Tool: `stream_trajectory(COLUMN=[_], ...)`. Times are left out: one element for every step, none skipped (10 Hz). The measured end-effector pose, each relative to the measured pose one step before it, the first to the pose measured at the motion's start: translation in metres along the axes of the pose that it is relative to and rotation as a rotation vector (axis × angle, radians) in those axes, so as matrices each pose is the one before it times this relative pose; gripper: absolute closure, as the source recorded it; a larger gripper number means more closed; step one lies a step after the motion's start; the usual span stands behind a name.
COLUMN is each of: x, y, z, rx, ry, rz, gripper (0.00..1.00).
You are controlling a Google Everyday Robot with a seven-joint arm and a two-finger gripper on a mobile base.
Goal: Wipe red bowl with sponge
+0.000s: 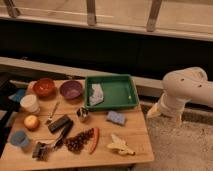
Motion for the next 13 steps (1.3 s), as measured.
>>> stream_trajectory(x=[0.00002,-0.00003,0.00002,0.00001,0.00002,-0.00001,-0.00001,-0.00009,-0.00040,-0.00103,-0.00126,-0.00062,-0.00061], y=[0.00002,0.00003,0.00005,-0.00007,0.00003,-0.00005,0.00003,0.00033,0.00078,0.00331,0.01229,0.01569,0.02143], z=[0.00013,-0.00003,0.00004,-0.00003,0.00003,0.00001,-0.00003,-0.00024,-0.00087,-0.00095,-0.00038,0.00078,0.00145], rx=[0.00006,-0.00004,0.00001,0.00003,0.00001,0.00007,-0.00007,-0.00024,-0.00074,-0.00089,-0.00538,-0.00792,-0.01076], ry=[0.00029,-0.00012,0.00009,-0.00003,0.00007,-0.00001,-0.00004,-0.00061,-0.00212,-0.00318,-0.00282,-0.00130,-0.00112], rz=[0.00000,-0.00009,-0.00009,0.00014,-0.00007,0.00003,0.00000,-0.00051,-0.00282,-0.00777,-0.02145,-0.02114,-0.02625], gripper=[0.21,0.21,0.21,0.21,0.21,0.21,0.21,0.21,0.21,0.21,0.21,0.21,0.21])
